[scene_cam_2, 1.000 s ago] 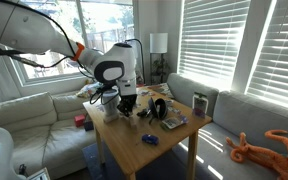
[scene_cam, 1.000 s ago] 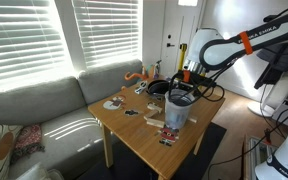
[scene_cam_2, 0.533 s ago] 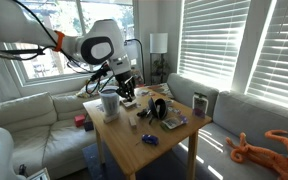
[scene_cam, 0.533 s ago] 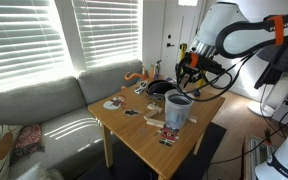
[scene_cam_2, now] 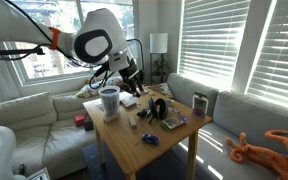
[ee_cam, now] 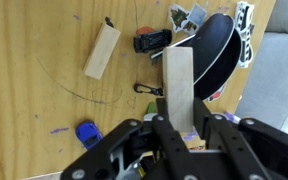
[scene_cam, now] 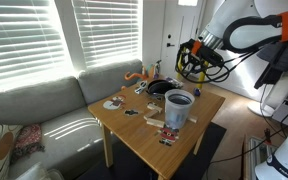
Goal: Pick up the middle wooden block and put it on the wooden block to the right
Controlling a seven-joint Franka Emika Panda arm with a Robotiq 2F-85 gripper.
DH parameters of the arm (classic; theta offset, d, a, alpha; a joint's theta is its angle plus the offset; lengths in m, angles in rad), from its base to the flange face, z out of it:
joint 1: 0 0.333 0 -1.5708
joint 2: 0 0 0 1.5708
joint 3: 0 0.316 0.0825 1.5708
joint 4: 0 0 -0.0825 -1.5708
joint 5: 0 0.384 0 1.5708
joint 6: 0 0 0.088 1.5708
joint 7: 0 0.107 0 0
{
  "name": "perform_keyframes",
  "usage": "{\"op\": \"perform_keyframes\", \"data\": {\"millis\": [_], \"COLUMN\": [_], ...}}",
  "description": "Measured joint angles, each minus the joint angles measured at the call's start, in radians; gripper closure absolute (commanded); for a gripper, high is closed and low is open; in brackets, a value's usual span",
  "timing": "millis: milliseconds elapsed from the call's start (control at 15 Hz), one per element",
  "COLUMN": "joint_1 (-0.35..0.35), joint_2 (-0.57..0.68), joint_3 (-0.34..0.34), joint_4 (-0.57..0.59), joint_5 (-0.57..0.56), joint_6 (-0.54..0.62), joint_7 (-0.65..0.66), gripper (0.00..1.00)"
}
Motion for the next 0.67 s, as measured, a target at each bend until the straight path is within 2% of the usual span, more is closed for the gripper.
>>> {"op": "perform_keyframes", "data": {"millis": [267, 333, 533, 600, 667], "joint_1": [0.005, 0.005, 0.005, 0.005, 0.005], "joint_2": [-0.007, -0.012, -0.032, -0.038, -0.043], "joint_3": [-0.021, -0.026, -0.039, -0.041, -0.041], "joint_4": [-0.077, -0.099, -0.151, -0.157, -0.16], "joint_5": [0.078, 0.105, 0.144, 0.147, 0.148], "joint_6": [0.009, 0.009, 0.009, 0.009, 0.009], "joint_7": [0.036, 0.037, 0.042, 0.044, 0.045], "gripper": [0.93, 0.7, 0.7, 0.93, 0.93]}}
